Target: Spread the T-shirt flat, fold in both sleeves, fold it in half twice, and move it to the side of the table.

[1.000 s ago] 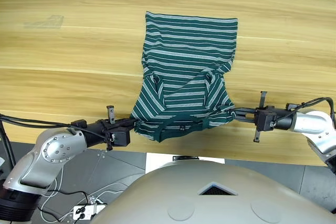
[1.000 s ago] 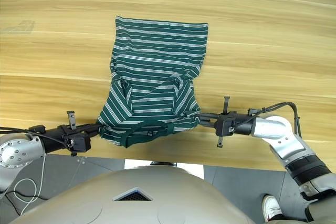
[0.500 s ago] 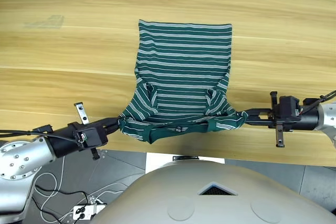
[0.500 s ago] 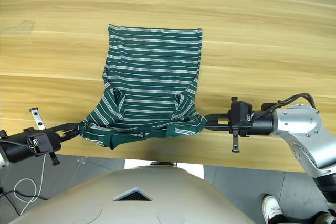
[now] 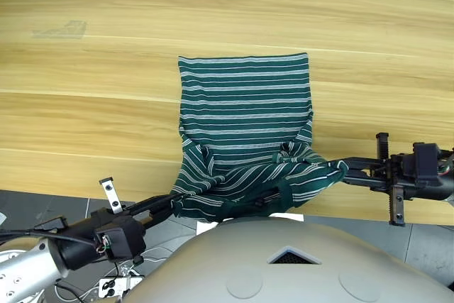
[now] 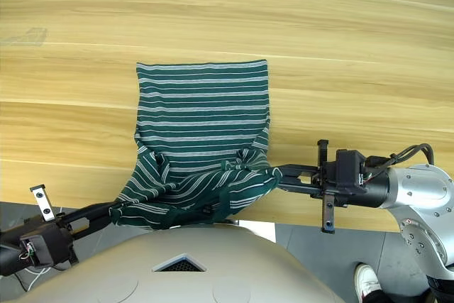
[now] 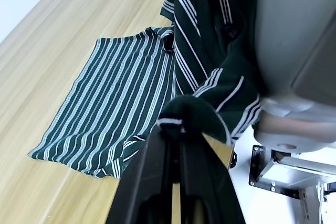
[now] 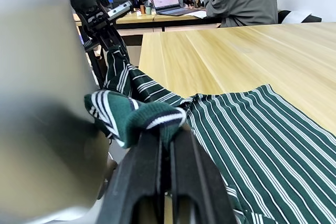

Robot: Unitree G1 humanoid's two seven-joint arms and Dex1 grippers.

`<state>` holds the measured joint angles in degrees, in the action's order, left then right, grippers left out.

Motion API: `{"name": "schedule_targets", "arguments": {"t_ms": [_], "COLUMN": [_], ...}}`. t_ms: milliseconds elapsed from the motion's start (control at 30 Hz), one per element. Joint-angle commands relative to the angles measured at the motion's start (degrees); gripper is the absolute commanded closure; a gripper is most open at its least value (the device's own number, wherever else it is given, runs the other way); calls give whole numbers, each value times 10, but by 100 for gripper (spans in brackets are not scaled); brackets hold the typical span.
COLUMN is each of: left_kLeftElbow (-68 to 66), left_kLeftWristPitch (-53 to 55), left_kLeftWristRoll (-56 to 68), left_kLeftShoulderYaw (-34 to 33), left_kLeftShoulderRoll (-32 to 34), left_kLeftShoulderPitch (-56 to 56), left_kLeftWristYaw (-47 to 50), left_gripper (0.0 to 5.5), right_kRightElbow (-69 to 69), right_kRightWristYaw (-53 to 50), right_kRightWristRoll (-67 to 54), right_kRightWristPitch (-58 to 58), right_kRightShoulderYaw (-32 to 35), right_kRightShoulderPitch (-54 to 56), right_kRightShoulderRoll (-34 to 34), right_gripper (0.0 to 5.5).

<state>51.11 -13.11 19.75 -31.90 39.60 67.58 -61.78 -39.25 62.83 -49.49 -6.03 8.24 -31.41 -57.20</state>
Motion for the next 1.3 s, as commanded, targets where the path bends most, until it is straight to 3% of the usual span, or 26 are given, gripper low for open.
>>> {"name": "schedule_targets", "arguments": {"t_ms": [33,167,300,467,600,833,1067,1300], "left_kLeftElbow": [12,-51,-165,-286,-412,-541,-621,-701], "left_kLeftWristPitch": [-4,48,115,140,135,111,84,58], "left_kLeftWristRoll": [9,-28,-130,-183,-208,-197,-209,-232], "left_kLeftShoulderYaw": [-7,29,166,285,336,329,342,360], "left_kLeftShoulderRoll": [-13,26,56,30,-3,-16,-31,-79], "left_kLeftShoulderPitch": [19,-107,-342,-554,-686,-780,-807,-862], "left_kLeftWristYaw": [-14,21,75,103,130,158,179,238], "left_gripper": [550,550,550,550,550,550,550,550], "right_kRightElbow": [-15,33,159,317,449,616,698,772], "right_kRightWristYaw": [15,-2,-48,-71,-92,-122,-131,-193], "right_kRightWristRoll": [-4,70,209,310,364,396,445,465], "right_kRightWristPitch": [-14,-16,-13,16,57,116,150,162], "right_kRightShoulderYaw": [24,-20,-122,-183,-199,-171,-191,-175], "right_kRightShoulderPitch": [-12,61,239,403,505,585,589,622], "right_kRightShoulderRoll": [14,39,111,192,253,298,327,370], "right_gripper": [550,550,550,550,550,550,550,412]}}
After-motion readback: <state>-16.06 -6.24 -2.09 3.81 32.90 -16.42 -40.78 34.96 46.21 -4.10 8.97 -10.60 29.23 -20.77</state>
